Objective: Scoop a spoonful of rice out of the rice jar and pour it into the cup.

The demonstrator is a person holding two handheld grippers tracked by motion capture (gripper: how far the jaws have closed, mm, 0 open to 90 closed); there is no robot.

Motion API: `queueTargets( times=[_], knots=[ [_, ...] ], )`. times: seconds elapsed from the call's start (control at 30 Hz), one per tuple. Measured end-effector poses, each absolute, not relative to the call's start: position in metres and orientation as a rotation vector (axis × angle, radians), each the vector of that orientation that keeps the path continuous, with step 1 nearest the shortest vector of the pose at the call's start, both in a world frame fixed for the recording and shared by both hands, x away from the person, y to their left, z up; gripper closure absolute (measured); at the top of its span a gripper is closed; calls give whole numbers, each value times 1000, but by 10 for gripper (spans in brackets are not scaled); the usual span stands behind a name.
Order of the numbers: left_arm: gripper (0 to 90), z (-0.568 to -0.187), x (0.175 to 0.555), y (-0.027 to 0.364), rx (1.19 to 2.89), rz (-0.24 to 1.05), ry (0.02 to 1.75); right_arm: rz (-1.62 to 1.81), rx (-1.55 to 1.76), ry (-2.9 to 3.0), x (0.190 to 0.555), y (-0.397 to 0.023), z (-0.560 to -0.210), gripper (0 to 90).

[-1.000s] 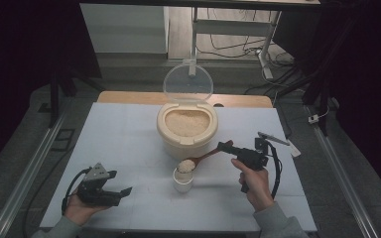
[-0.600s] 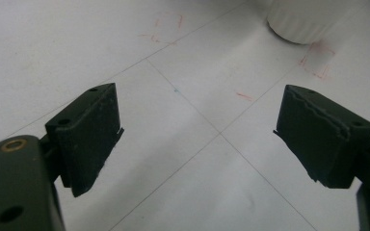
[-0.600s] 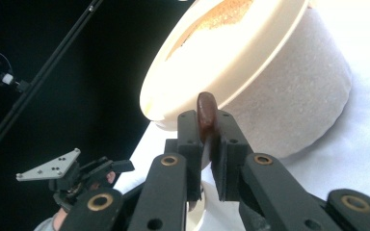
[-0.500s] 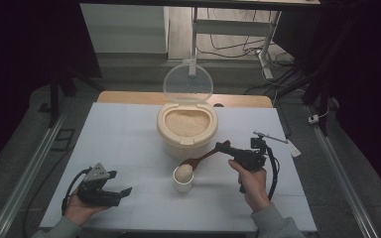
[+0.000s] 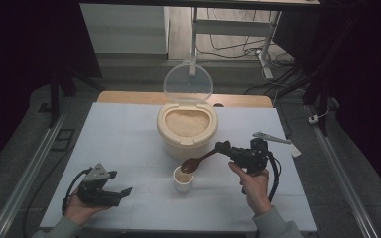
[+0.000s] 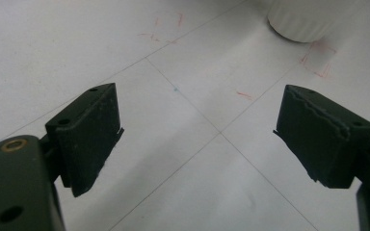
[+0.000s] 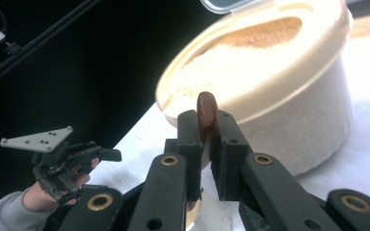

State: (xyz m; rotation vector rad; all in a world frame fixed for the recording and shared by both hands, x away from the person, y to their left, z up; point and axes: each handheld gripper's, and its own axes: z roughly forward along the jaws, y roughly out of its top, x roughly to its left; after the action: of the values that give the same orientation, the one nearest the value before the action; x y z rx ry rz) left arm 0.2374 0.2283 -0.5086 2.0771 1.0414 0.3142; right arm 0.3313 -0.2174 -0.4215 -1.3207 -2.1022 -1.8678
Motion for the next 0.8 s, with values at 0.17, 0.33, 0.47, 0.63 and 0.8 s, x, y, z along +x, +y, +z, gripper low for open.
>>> queueTargets(
  times=[0.17, 0.33, 0.47, 0.63, 0.8],
  knots=[
    [157, -509, 237, 228, 2078, 315, 1041, -1874, -1303, -2113, 329, -217, -420, 832],
    [157, -509, 237, 228, 2077, 315, 1042, -1888, -1287, -2110, 329, -218, -421, 833],
    [158, -508, 237, 229, 2075, 314, 1043, -1908, -1270, -2103, 327, -221, -419, 832],
    [158, -509, 237, 229, 2074, 314, 1044, -1930, -1242, -2101, 326, -224, -415, 832],
    [157, -509, 238, 229, 2075, 314, 1045, -1947, -1215, -2116, 324, -227, -413, 832]
  ],
)
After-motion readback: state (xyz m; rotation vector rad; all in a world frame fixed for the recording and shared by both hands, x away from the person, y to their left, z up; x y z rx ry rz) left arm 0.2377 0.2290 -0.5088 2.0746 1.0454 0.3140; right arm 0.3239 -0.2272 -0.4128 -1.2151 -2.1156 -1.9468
